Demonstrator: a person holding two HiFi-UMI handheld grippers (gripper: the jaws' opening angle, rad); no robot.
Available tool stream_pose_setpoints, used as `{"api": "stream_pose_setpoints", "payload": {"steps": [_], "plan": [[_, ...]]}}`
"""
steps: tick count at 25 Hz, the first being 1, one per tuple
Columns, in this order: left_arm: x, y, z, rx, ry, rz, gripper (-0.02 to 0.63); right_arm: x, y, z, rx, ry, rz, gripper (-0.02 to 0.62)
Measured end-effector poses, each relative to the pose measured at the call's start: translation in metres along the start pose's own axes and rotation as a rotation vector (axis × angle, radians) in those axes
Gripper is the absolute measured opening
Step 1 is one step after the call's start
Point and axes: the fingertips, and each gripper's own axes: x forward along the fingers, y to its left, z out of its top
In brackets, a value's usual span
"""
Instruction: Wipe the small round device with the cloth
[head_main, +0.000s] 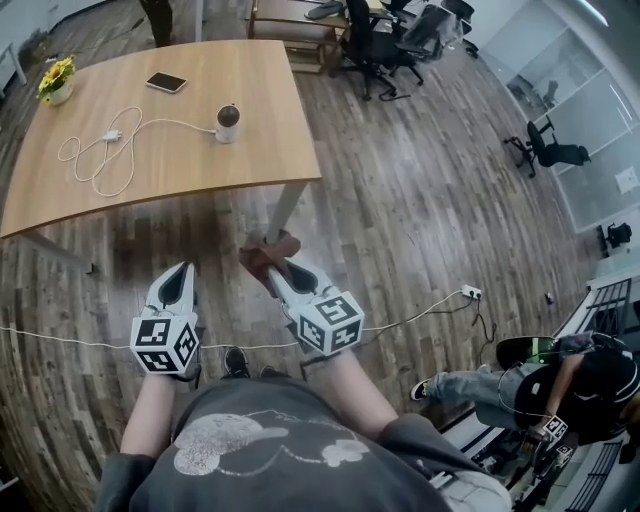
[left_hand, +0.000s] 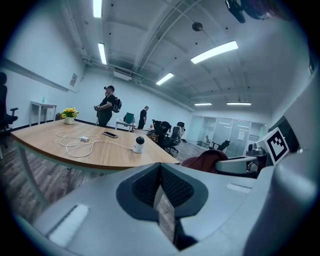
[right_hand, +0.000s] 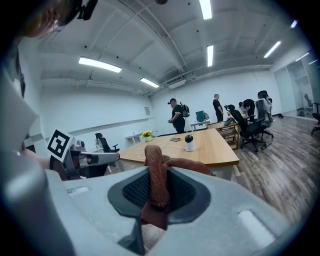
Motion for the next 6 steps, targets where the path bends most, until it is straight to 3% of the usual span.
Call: {"api": "stream_pose_setpoints", "payload": {"steps": [6], "plan": [[-0.008,-0.019,-0.008,0.002,0.006,-0.012,0.02,-0.02,-0.002,-0.005,0.011,-0.008,-0.004,0.064]]}}
